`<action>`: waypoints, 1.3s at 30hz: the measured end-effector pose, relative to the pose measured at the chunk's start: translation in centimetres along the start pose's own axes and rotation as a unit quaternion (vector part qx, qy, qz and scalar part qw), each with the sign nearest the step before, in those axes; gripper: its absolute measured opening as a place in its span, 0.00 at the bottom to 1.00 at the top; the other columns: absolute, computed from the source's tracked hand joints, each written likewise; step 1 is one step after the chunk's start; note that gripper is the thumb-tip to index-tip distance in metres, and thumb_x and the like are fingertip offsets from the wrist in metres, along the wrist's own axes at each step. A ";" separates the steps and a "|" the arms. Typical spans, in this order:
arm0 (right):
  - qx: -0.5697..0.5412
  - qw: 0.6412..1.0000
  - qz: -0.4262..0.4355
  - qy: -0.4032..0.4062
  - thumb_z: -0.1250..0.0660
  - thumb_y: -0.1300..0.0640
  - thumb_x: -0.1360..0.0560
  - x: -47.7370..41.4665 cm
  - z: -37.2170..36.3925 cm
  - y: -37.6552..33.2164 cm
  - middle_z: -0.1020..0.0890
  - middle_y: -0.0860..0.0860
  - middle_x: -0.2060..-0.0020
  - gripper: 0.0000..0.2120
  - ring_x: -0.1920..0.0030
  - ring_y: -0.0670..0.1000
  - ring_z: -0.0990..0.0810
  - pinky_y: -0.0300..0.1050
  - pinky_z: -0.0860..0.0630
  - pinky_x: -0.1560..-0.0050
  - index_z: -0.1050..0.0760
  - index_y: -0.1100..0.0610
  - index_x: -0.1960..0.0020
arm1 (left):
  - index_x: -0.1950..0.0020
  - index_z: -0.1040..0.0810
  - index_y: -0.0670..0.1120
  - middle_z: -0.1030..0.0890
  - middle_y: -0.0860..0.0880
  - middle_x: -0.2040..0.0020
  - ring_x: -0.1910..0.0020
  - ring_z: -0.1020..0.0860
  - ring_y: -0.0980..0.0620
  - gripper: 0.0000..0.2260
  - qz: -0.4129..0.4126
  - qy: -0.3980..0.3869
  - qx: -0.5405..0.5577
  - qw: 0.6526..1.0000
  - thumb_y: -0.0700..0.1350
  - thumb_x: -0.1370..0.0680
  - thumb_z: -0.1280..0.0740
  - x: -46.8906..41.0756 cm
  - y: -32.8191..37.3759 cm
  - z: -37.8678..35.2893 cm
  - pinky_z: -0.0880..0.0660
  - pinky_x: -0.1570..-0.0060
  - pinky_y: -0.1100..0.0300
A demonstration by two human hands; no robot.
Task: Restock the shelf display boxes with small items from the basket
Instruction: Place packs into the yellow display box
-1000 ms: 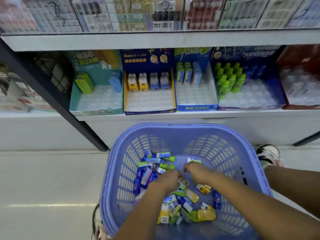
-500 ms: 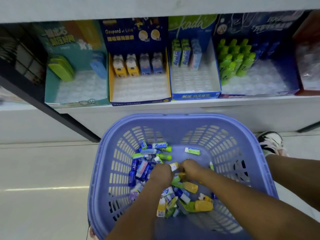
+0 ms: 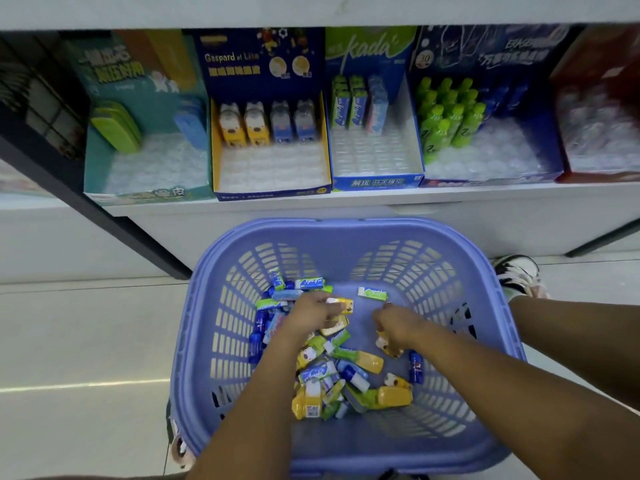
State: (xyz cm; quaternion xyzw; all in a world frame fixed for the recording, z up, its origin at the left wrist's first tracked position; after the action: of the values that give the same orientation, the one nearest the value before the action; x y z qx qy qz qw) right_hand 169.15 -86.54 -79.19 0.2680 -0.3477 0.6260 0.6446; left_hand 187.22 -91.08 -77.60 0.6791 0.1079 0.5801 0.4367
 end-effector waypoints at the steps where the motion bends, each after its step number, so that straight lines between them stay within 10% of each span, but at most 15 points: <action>1: -0.026 1.000 -0.002 0.007 0.37 0.63 0.24 -0.2 -0.3 -0.1 0.25 0.55 0.49 0.15 0.38 0.58 0.27 0.41 0.34 0.50 0.38 0.49 0.63 | 0.40 0.24 0.35 0.25 0.44 0.61 0.64 0.25 0.51 0.15 0.003 -0.012 0.045 0.999 0.40 0.25 0.30 0.3 0.5 0.2 0.22 0.56 0.56; 7: -0.018 0.999 0.015 0.038 0.45 0.61 0.21 0.3 -0.6 -0.5 0.31 0.51 0.65 0.15 0.38 0.59 0.26 0.43 0.32 0.48 0.36 0.52 0.66 | 0.42 0.27 0.38 0.19 0.41 0.49 0.52 0.18 0.46 0.09 -0.003 -0.080 0.239 0.968 0.36 0.23 0.35 2.5 3.3 1.8 0.20 0.55 0.57; 10: 0.021 0.995 0.083 0.047 0.45 0.55 0.19 0.6 -1.6 -0.4 0.25 0.55 0.53 0.09 0.44 0.57 0.25 0.44 0.29 0.51 0.28 0.53 0.44 | 0.46 0.25 0.38 0.18 0.42 0.54 0.58 0.17 0.49 0.07 -0.031 -0.081 0.261 0.961 0.36 0.24 0.33 3.6 4.4 2.5 0.19 0.58 0.59; 15: 0.000 0.991 0.083 0.103 0.51 0.51 0.17 0.5 -2.0 -0.5 0.36 0.48 0.67 0.14 0.67 0.46 0.35 0.41 0.36 0.60 0.44 0.45 0.63 | 0.51 0.21 0.40 0.21 0.46 0.60 0.67 0.23 0.54 0.06 -0.075 -0.053 0.193 0.977 0.41 0.25 0.30 5.5 5.3 3.4 0.21 0.63 0.65; 20: 0.000 0.998 0.045 0.036 0.46 0.59 0.19 1.0 -1.2 -1.6 0.24 0.60 0.41 0.11 0.41 0.57 0.25 0.44 0.30 0.45 0.26 0.59 0.45 | 0.52 0.21 0.40 0.16 0.45 0.60 0.70 0.22 0.57 0.04 -0.102 -0.069 0.227 0.966 0.39 0.23 0.34 7.1 6.0 4.7 0.24 0.69 0.67; 23: -0.093 0.990 0.075 0.080 0.30 0.60 0.28 1.0 2.3 -3.8 0.19 0.57 0.49 0.10 0.51 0.54 0.22 0.40 0.29 0.59 0.24 0.57 0.48 | 0.52 0.23 0.39 0.17 0.45 0.61 0.70 0.24 0.56 0.04 -0.139 -0.053 0.228 0.962 0.37 0.22 0.36 7.8 7.0 5.8 0.25 0.68 0.66; 29: -0.306 0.912 0.263 0.078 0.24 0.60 0.33 6.7 16.2 -7.7 0.18 0.52 0.60 0.10 0.59 0.47 0.21 0.37 0.26 0.55 0.22 0.54 0.54 | 0.54 0.25 0.39 0.24 0.42 0.58 0.70 0.27 0.57 0.02 -0.263 -0.008 0.242 0.934 0.36 0.22 0.37 10.0 11.4 9.2 0.29 0.72 0.67; 35: -0.447 0.745 0.312 0.385 0.25 0.61 0.33 10.9 25.6 -10.3 0.20 0.49 0.62 0.10 0.64 0.42 0.21 0.33 0.22 0.59 0.22 0.55 0.55 | 0.51 0.26 0.42 0.26 0.47 0.65 0.70 0.28 0.56 0.02 -0.329 0.088 0.241 0.909 0.37 0.21 0.37 11.2 13.4 11.3 0.30 0.71 0.66; 39: -0.369 0.738 0.279 0.491 0.26 0.60 0.32 8.2 27.9 -14.5 0.21 0.45 0.62 0.08 0.61 0.43 0.23 0.32 0.26 0.61 0.22 0.55 0.54 | 0.48 0.24 0.41 0.22 0.50 0.66 0.71 0.26 0.57 0.06 -0.336 0.181 0.235 0.894 0.39 0.24 0.32 11.1 13.3 12.0 0.28 0.69 0.65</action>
State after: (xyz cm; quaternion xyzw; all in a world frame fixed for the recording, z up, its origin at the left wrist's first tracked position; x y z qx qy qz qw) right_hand 180.25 -104.25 -54.32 -0.4447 -0.2456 0.6451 0.5708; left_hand 196.37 -97.32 -59.72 0.5685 0.5400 0.4689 0.4065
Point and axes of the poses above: each hand's wrist, its own x-axis away from the middle knuckle, its own z-axis out of the back of the hand, y = z × x, the point moved 1 cm from there along -x, towards the middle knuckle
